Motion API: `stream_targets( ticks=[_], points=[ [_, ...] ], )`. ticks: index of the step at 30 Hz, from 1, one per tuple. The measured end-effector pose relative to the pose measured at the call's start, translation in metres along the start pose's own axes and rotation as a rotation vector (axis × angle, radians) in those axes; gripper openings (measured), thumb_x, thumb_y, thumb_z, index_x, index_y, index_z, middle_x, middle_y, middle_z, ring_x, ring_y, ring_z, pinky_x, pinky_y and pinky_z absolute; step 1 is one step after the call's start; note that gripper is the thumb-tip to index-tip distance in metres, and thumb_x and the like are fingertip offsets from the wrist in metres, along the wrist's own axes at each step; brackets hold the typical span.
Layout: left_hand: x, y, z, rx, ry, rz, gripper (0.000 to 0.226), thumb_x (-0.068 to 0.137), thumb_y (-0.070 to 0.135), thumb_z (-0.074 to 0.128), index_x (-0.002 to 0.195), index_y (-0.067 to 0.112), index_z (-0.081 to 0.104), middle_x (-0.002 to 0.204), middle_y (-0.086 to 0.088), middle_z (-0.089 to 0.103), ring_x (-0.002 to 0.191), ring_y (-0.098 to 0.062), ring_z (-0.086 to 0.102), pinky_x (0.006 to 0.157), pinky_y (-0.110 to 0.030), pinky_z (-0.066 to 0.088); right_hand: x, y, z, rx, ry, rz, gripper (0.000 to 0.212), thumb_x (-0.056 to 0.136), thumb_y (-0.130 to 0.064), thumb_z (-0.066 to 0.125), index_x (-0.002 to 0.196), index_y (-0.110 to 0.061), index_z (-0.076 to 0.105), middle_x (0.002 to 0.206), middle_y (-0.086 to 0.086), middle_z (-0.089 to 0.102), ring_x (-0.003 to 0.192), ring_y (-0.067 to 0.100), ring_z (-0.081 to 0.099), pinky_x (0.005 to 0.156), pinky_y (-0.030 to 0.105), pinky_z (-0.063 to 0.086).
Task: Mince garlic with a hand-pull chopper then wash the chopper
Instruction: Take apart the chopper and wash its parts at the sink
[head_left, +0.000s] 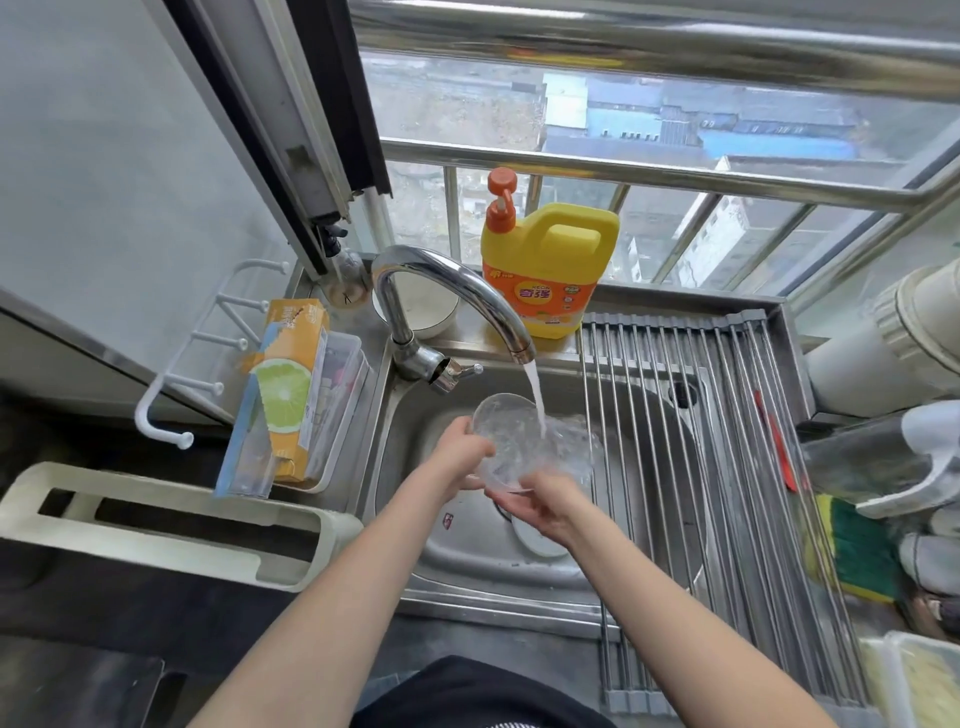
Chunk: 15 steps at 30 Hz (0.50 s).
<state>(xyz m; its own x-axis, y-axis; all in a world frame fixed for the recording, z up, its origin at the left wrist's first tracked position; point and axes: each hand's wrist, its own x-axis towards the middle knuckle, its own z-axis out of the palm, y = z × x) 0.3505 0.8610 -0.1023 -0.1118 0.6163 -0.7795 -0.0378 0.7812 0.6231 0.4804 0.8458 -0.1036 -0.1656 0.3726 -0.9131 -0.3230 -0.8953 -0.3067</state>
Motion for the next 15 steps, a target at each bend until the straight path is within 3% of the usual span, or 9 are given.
stream_targets(
  ticks=[2,5,8,10,12,15],
  points=[
    [-0.002,0.000,-0.003,0.066,0.078,0.096,0.046,0.087,-0.007,0.039,0.115,0.028,0.048,0.108,-0.002,0.054,0.094,-0.024,0.057,0.057,-0.033,0.055,0.004,-0.003,0.003,-0.222,0.069,-0.147,0.046,0.093,0.010,0.033,0.134,-0.009,0.037,0.103,0.020,0.061,0.069,0.030,0.068,0.056,0.036,0.060],
    [0.002,-0.004,-0.010,0.196,0.201,0.254,0.038,0.089,0.002,0.051,0.111,0.032,0.056,0.108,-0.003,0.063,0.096,-0.024,0.061,0.059,-0.031,0.054,0.006,-0.020,0.001,-0.491,0.206,-0.487,0.036,0.092,-0.001,0.043,0.122,-0.019,0.051,0.107,0.010,0.062,0.074,0.025,0.066,0.054,0.039,0.059],
    [0.006,-0.006,-0.012,0.204,0.277,0.254,0.028,0.095,0.016,0.051,0.120,0.020,0.061,0.112,-0.003,0.065,0.092,-0.019,0.059,0.054,-0.019,0.044,0.007,-0.032,0.000,-0.864,0.314,-0.736,0.029,0.094,-0.015,0.047,0.121,-0.024,0.055,0.102,0.004,0.062,0.078,0.026,0.065,0.062,0.048,0.058],
    [0.007,-0.005,-0.008,0.192,0.254,0.275,0.029,0.097,0.016,0.048,0.122,0.019,0.063,0.115,-0.003,0.066,0.089,-0.017,0.064,0.061,-0.018,0.049,0.005,-0.034,0.000,-1.056,0.387,-0.746,0.028,0.094,-0.031,0.050,0.119,-0.020,0.057,0.095,0.001,0.059,0.076,0.028,0.066,0.065,0.049,0.057],
    [0.004,-0.002,-0.002,0.272,0.261,0.380,0.030,0.097,0.016,0.047,0.123,0.021,0.063,0.121,-0.002,0.065,0.099,-0.017,0.065,0.080,-0.022,0.051,0.007,-0.033,-0.005,-1.068,0.417,-0.607,0.034,0.091,-0.043,0.052,0.115,-0.019,0.059,0.088,-0.002,0.057,0.072,0.029,0.068,0.064,0.047,0.058],
    [-0.003,0.002,0.007,0.496,0.366,0.557,0.045,0.091,0.000,0.045,0.132,0.017,0.052,0.130,-0.002,0.056,0.118,-0.021,0.052,0.093,-0.028,0.042,0.012,-0.031,-0.014,-1.076,0.354,-0.504,0.033,0.090,-0.023,0.051,0.121,-0.015,0.056,0.098,0.008,0.064,0.076,0.026,0.064,0.069,0.043,0.058]
  ],
)
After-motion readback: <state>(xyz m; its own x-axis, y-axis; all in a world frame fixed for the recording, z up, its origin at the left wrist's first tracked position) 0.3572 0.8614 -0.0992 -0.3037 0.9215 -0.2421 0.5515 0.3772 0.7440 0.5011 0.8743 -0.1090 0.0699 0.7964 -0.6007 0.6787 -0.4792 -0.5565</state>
